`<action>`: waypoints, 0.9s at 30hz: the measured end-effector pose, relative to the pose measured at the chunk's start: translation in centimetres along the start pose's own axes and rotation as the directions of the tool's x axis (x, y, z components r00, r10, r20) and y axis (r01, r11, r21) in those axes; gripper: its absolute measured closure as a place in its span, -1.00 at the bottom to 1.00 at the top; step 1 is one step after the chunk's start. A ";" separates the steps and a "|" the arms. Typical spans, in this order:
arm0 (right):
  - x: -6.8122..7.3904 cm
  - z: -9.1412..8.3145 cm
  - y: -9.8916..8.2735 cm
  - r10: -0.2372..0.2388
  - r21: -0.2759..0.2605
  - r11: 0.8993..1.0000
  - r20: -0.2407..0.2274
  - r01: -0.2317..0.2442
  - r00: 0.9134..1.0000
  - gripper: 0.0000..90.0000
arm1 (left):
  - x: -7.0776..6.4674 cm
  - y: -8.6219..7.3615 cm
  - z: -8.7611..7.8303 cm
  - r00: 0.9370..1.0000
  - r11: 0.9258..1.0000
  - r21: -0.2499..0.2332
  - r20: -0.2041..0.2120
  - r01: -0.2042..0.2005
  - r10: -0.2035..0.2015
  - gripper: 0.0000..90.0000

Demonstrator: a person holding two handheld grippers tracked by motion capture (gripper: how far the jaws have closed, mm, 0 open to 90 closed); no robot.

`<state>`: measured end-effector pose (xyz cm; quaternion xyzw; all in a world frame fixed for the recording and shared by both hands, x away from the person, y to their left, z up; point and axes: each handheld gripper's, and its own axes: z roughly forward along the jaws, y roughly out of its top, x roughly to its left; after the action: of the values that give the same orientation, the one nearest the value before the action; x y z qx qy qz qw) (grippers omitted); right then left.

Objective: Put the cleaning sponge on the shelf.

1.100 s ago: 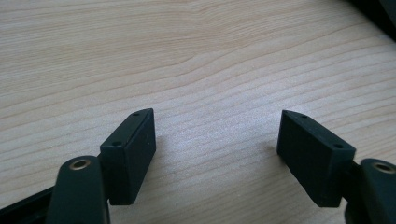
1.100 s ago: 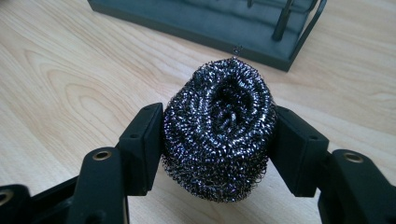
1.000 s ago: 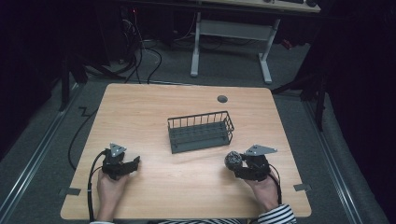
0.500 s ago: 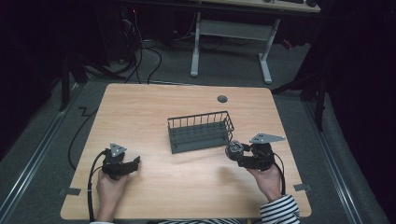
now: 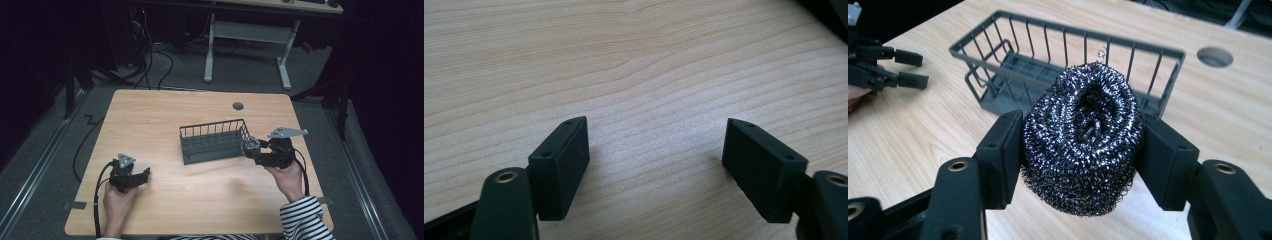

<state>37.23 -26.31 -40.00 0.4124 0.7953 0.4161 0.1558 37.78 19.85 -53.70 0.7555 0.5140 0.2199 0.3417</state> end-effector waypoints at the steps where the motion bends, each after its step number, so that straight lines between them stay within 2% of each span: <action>1: 0.0 0.1 0.3 -0.004 0.000 1.000 -0.003 0.004 1.000 -0.10 | 0.0 0.0 0.0 1.000 1.000 0.000 0.000 0.000 0.000 -0.39; 8: 0.0 0.9 2.3 -0.022 0.002 1.000 -0.012 0.022 1.000 -0.10 | 0.0 0.0 0.0 1.000 1.000 0.000 0.000 0.000 0.000 -0.39; 15: -0.3 3.1 4.5 -0.030 0.023 0.999 -0.009 0.031 0.999 -0.10 | 0.0 0.0 0.0 1.000 1.000 0.000 0.000 0.000 0.000 -0.39; 27: -1.2 6.3 6.3 -0.020 0.058 0.998 0.004 0.019 1.000 -0.10 | 0.0 0.0 0.0 1.000 1.000 0.000 0.001 0.000 0.000 -0.40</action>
<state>44.95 -21.93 -38.95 0.4100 0.8105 0.3905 0.1499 37.78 19.86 -53.70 0.7556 0.5139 0.2193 0.3419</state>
